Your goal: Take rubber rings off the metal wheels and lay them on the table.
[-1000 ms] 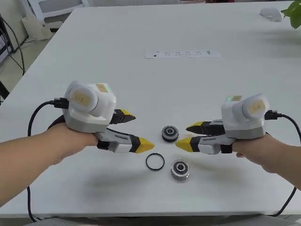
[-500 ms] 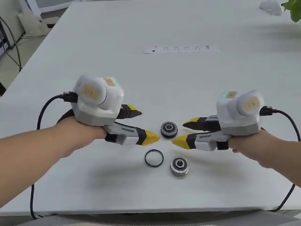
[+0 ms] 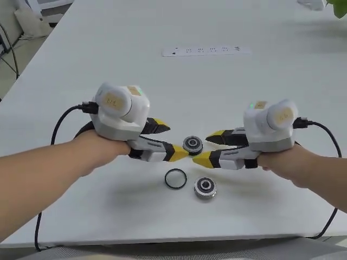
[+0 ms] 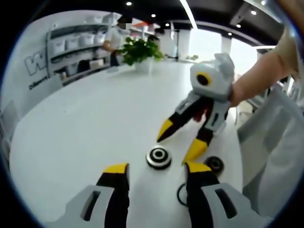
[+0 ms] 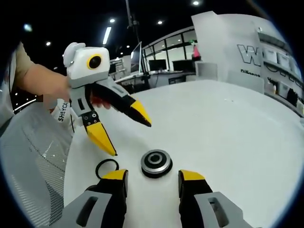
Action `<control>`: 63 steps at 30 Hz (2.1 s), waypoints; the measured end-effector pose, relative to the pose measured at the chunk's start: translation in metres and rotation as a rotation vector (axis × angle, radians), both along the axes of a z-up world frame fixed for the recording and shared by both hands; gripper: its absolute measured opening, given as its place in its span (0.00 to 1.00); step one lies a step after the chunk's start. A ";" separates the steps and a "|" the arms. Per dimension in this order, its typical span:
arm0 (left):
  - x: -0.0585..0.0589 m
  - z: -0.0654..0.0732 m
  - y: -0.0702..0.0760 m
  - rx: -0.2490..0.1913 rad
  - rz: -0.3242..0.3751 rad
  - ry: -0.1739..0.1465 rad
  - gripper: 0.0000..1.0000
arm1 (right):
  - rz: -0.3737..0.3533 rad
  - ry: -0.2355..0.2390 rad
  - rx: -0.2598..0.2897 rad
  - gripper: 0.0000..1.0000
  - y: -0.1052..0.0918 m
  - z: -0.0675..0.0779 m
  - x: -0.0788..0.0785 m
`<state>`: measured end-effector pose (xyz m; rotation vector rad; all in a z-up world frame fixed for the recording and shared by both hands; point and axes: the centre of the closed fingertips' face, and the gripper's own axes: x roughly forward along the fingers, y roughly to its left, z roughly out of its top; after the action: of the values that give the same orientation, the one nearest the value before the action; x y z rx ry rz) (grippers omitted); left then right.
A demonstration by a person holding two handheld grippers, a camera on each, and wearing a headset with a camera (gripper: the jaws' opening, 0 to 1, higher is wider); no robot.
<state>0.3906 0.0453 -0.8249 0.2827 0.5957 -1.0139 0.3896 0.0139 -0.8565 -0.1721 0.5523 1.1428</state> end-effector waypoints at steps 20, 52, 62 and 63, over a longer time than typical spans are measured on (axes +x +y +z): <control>0.005 -0.012 -0.026 0.017 -0.060 0.007 0.34 | 0.009 -0.002 0.012 0.41 0.002 0.001 0.000; 0.011 -0.021 -0.029 0.074 -0.066 -0.057 0.14 | -0.004 -0.002 0.025 0.40 0.008 -0.001 0.000; 0.011 -0.020 -0.029 0.068 -0.047 -0.060 0.14 | -0.020 0.002 0.021 0.36 0.015 -0.005 0.005; 0.011 -0.020 -0.029 0.068 -0.047 -0.060 0.14 | -0.021 0.001 0.023 0.35 0.015 -0.004 0.005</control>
<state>0.4011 0.0163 -0.8447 0.3872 0.5715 -1.0277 0.3949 0.0290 -0.8607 -0.1459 0.5404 1.1284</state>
